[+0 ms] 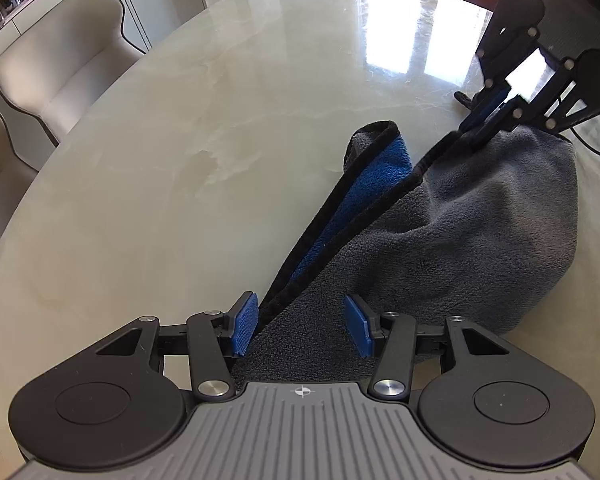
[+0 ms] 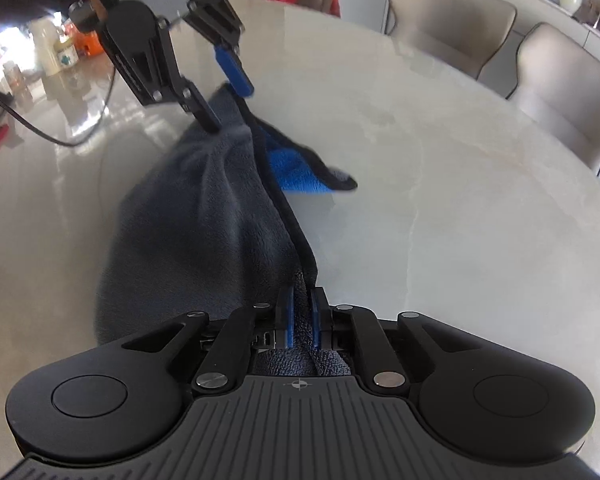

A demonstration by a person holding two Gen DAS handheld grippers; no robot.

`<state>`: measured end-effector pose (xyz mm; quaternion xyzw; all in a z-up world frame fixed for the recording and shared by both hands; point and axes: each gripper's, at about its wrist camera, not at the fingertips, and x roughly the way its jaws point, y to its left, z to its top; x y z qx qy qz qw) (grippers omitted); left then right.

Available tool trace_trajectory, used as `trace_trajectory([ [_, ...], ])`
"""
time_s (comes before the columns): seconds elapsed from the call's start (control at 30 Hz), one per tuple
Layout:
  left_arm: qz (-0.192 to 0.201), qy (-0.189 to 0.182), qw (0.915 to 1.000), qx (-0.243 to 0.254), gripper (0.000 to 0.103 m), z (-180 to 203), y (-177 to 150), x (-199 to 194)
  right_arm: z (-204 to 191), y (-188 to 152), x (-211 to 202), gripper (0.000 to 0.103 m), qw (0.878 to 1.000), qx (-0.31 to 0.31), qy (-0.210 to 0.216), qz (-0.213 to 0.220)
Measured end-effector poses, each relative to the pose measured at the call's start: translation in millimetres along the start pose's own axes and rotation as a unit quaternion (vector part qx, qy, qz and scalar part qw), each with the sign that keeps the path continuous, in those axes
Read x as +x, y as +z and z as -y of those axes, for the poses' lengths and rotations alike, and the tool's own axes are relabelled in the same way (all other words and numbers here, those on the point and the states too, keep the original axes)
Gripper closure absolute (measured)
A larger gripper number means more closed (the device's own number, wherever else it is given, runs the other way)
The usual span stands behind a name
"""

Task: Fold towel

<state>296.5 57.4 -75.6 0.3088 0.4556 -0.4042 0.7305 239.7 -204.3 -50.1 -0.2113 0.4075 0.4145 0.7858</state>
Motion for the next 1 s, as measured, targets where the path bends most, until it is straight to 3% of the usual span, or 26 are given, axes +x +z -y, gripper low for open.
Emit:
trace_trajectory([
  [0.17, 0.003, -0.002, 0.9999, 0.011, 0.051, 7, 4, 4, -12, 4, -30, 0.094, 1.0, 0.008, 0.003, 0.015],
  [0.33, 0.003, -0.004, 0.999, 0.045, 0.042, 16, 7, 4, -22, 13, -30, 0.094, 1.0, 0.007, 0.007, 0.019],
  [0.43, -0.014, 0.014, 0.9978, 0.063, 0.042, 17, 7, 9, -27, 11, -31, 0.094, 1.0, 0.016, 0.016, 0.012],
  [0.63, -0.017, 0.002, 0.9988, 0.046, 0.042, 10, 19, 22, -40, 4, -23, 0.094, 0.999, 0.025, 0.038, -0.005],
  [0.8, -0.032, 0.024, 0.9986, 0.035, 0.042, 6, 13, 24, -47, 1, -14, 0.093, 0.998, 0.031, 0.053, -0.015],
  [0.87, -0.036, 0.012, 0.9991, 0.02, 0.042, 2, 11, 26, -48, -1, -11, 0.093, 0.998, 0.035, 0.054, -0.017],
  [0.97, -0.044, -0.015, 0.9989, 0.005, 0.05, 2, 10, 30, -47, -3, -8, 0.093, 0.998, 0.042, 0.052, -0.019],
  [1.0, -0.048, -0.025, 0.9985, 0.002, 0.066, 3, 10, 31, -46, -3, -8, 0.093, 0.997, 0.044, 0.052, -0.02],
])
